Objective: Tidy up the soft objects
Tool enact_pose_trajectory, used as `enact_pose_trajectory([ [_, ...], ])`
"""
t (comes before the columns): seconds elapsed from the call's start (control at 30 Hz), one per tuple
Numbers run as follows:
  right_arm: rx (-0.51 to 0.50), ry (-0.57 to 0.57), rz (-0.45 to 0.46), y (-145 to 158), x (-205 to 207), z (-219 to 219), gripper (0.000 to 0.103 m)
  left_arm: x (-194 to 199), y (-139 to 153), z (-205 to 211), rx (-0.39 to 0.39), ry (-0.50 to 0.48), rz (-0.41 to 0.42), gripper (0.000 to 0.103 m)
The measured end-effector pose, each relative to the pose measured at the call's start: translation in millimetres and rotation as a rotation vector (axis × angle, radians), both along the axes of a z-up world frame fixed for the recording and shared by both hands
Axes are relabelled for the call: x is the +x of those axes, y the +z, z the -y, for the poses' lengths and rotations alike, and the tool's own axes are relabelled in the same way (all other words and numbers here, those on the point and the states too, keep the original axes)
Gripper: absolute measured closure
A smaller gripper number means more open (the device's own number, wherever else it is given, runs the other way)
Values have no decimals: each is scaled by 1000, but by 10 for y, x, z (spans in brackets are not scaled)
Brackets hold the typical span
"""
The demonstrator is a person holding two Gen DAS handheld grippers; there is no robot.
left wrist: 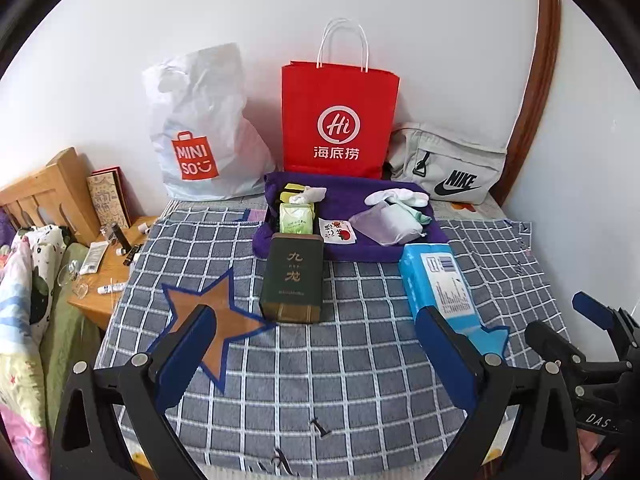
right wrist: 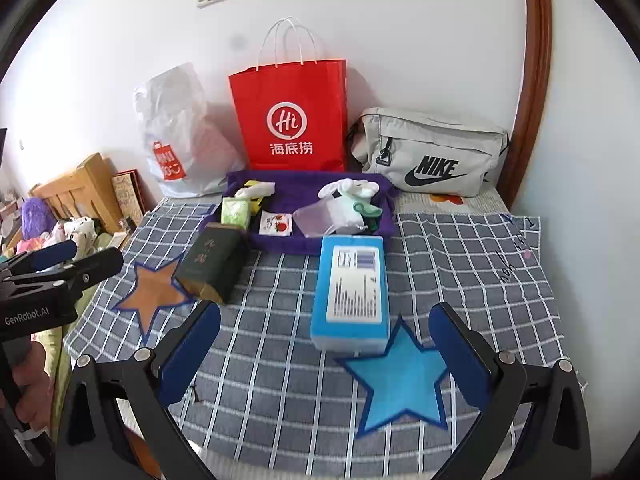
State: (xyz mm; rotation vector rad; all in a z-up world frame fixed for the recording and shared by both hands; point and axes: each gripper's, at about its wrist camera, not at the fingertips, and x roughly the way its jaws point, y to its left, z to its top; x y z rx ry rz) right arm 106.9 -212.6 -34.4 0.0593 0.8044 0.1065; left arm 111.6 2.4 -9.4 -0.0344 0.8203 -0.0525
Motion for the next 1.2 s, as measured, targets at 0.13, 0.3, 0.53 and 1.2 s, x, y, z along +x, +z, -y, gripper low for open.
enact_pose_trajectory([
  [0.13,3,-3,24,62,-276,9,0,-243,48,30,-16,-8,18,2],
  [0.3,18,-8,42,111,-502,42,0,-439,72,97,-14,-15,31,2],
  [0.53,12,-14,70,193,-700,55,1,-598,124,141,18,-3,48,2],
  [1.2,13,-26,96,306,-853,82,0,-703,173,112,13,4,53,2],
])
